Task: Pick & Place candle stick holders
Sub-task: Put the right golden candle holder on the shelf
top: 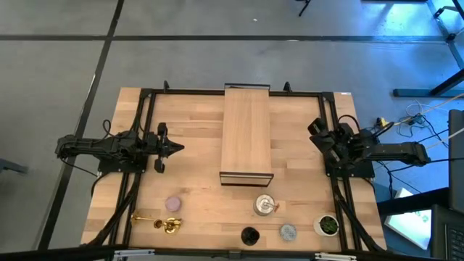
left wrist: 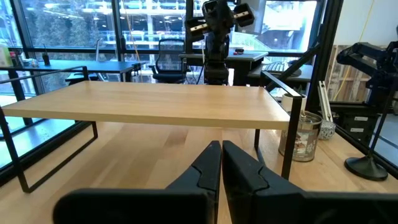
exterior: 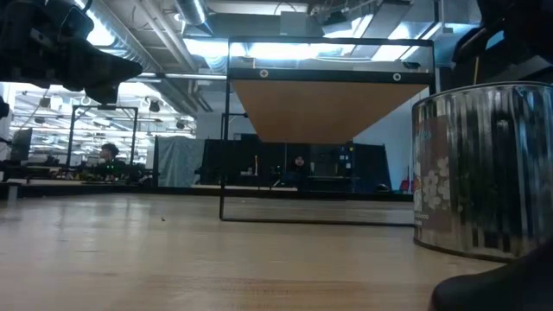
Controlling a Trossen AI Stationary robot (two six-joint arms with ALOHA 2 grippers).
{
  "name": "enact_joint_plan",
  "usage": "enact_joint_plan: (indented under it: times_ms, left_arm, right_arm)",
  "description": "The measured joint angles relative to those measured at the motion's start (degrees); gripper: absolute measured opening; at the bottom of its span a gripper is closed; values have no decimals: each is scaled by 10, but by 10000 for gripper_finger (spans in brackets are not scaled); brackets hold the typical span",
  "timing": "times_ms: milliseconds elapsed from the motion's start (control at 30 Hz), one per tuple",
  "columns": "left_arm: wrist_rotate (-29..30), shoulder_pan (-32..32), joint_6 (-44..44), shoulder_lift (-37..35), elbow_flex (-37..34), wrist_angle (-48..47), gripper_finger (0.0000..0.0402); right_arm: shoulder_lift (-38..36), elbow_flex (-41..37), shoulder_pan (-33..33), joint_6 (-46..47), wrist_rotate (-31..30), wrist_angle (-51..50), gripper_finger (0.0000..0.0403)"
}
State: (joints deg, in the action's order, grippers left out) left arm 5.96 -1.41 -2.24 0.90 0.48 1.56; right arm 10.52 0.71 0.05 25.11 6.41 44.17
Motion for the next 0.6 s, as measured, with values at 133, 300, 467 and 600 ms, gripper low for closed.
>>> enact_joint_plan:
  times_ms: [133,300,467,600]
  left_arm:
    - [13,0,26,1,0,69,8]
    - [-29,0,-12,0,0,296,11]
    - [-110,0,-49,0,0,411,12]
    - [-82,0,-49,0,3,399,9]
  right_arm:
    - [0,0,0,-5,14,19,0]
    - [0,0,0,-11,16,38,0]
    - [22,25,4,-34,93,39,4]
    - [84,74,21,-85,104,-9,45]
